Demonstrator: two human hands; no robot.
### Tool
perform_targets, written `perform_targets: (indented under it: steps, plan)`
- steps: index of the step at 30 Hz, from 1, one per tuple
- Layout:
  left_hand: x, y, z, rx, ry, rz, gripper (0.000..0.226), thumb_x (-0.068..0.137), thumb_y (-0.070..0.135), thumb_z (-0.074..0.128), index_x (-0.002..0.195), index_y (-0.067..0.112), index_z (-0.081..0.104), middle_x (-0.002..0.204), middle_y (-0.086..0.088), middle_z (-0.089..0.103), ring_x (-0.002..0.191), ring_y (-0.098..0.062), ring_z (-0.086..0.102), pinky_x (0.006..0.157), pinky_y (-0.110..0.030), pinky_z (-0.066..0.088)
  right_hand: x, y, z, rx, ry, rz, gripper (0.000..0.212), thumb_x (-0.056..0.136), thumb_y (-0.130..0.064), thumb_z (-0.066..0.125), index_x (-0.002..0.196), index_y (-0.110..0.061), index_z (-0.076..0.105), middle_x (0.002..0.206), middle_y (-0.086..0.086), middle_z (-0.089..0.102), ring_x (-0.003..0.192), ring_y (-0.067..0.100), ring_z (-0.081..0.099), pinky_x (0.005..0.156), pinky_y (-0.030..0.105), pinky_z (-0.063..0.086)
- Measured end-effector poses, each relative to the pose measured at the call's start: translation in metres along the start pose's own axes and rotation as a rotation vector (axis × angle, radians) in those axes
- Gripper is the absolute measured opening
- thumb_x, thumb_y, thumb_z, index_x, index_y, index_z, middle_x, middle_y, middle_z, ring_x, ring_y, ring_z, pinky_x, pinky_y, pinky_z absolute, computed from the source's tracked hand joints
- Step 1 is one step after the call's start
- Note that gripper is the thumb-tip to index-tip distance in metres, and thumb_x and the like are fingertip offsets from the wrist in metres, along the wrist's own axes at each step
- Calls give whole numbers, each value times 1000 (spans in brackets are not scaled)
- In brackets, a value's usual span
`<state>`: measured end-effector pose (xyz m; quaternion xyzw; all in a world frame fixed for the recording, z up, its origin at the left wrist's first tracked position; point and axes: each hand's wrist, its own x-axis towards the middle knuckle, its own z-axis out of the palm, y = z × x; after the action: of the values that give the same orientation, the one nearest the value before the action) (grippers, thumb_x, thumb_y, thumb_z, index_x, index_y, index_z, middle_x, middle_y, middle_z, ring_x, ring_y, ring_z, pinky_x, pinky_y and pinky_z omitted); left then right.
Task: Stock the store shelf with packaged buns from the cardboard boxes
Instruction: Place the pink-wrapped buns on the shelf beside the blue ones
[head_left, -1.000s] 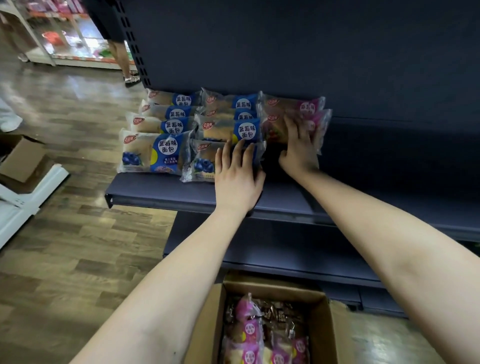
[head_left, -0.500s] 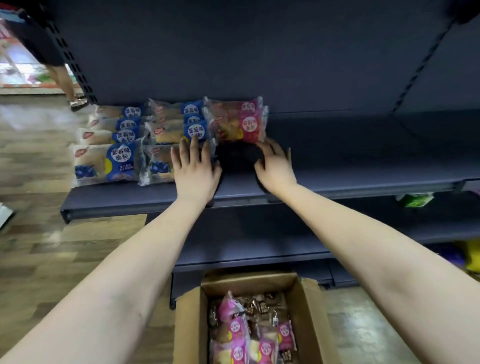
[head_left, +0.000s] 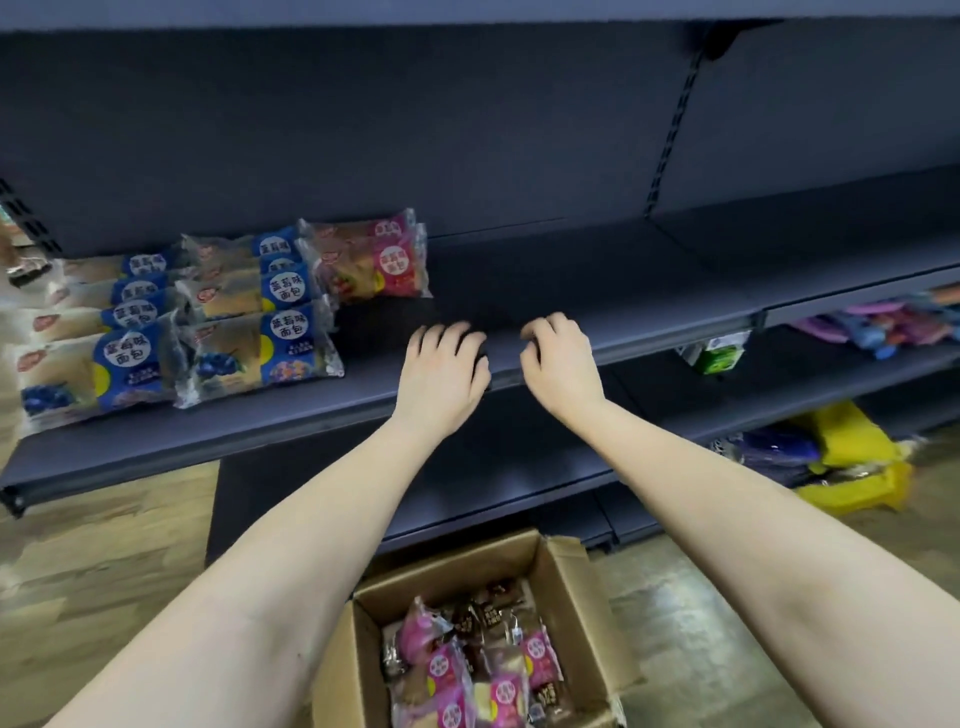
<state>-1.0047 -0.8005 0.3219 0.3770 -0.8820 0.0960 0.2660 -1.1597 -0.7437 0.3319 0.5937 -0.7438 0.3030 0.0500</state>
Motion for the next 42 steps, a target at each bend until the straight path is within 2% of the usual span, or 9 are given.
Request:
perform_targets:
  steps: [4,7,9,12,15,20,29,35,42]
  plan:
    - [-10,39,9,-150,-54,98,35,88,32,39,100,16,67,103,0,66,90,-25,61,77,-36,45,-40,28,-5,-120,-77,113,22,90,-13,48,108,-8,60,107,10,58,101,31,52,84,40,36]
    - [-38,64,29,-201,-154,175,34,85,29,42,100,14,68,103,-2,66,92,-26,63,72,-35,49,-73,44,0,-177,-243,201,33,90,-18,47,122,-14,53,120,8,52,109,29,48,87,40,37]
    - [-62,77,41,-198,-348,161,33,86,24,48,112,12,64,118,-6,61,106,-29,57,81,-38,46,-92,51,6,-199,-411,313,43,90,-22,47,133,-19,43,135,6,41,118,30,40,92,42,36]
    - [-100,87,57,-119,-764,70,48,91,30,47,136,13,43,147,-7,33,135,-31,28,105,-40,30,-120,57,16,-188,-642,479,52,92,-27,47,142,-21,32,151,6,20,131,34,26,100,48,30]
    - [-128,94,68,-51,-983,6,55,93,38,46,140,14,35,153,-8,23,141,-35,16,113,-45,20,-147,57,30,-189,-771,534,52,94,-31,48,141,-19,31,155,7,9,137,36,18,104,52,27]
    - [-159,96,80,-40,-1069,-15,57,90,41,48,140,15,37,150,-7,30,137,-33,25,112,-44,22,-187,50,58,-169,-862,536,50,92,-28,48,139,-20,37,155,4,11,138,33,17,108,53,24]
    - [-225,83,79,-38,-1296,-210,53,93,42,44,139,17,39,144,-10,35,131,-36,31,109,-46,28,-233,48,93,-136,-1067,459,45,91,-32,50,134,-20,44,152,6,19,136,33,21,108,54,27]
    - [-259,90,77,-76,-1421,-313,57,94,37,45,143,13,31,150,-14,27,136,-37,25,112,-49,25,-254,55,109,-112,-1170,413,50,92,-32,51,140,-22,40,152,3,22,137,31,22,106,51,31]
    - [-297,99,78,-126,-1434,-562,61,95,36,46,147,12,26,151,-13,25,137,-37,24,111,-45,24,-264,53,123,-163,-1311,181,51,92,-28,51,141,-22,39,152,3,23,137,30,23,107,48,31]
